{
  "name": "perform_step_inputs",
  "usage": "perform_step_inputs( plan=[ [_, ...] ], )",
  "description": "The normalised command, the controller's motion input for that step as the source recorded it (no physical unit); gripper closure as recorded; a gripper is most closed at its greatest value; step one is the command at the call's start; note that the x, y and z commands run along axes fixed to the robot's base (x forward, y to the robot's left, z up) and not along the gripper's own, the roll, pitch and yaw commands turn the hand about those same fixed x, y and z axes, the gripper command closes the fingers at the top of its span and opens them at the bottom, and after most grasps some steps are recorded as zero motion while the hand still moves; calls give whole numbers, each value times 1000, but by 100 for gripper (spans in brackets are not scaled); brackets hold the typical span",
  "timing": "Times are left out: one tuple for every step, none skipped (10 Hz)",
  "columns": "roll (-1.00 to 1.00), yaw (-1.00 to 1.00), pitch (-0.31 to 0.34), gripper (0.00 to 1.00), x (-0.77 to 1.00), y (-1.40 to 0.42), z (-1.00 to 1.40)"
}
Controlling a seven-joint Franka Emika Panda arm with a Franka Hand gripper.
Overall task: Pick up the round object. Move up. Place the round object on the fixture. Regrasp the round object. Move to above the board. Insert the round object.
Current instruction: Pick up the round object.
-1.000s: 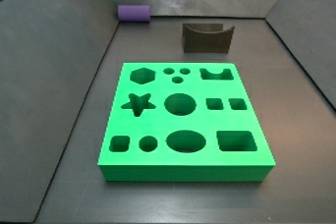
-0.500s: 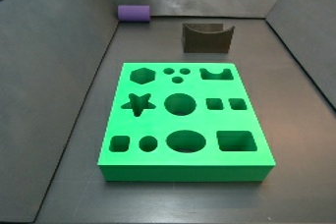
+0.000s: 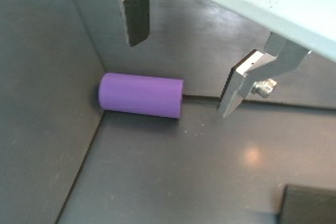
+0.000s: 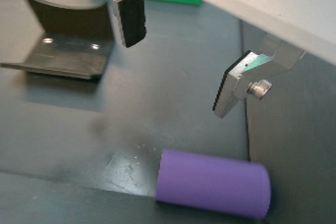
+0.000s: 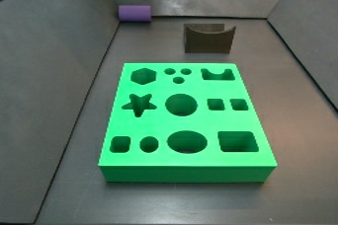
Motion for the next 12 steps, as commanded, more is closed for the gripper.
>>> perform_step_inputs(
  plan=[
    [29, -760, 9, 0, -111, 257, -540],
    [43, -720, 0, 0, -129, 280, -571],
    [56, -609, 0, 0, -197, 363, -574],
    [61, -611, 0, 0, -214, 349, -594],
    [39, -634, 0, 0, -157, 346, -611],
    [129, -11, 54, 0, 0, 0, -91],
    [0, 0, 0, 0, 0, 29, 0],
    [-156, 0, -119, 0, 31, 97, -471],
    [-183, -34, -150, 0, 194, 186, -671],
    [-147, -160, -154, 0, 231, 211, -669],
    [-187, -191, -139, 0, 360, 220, -620],
    [-236, -266, -177, 0, 294, 94, -526]
  ],
)
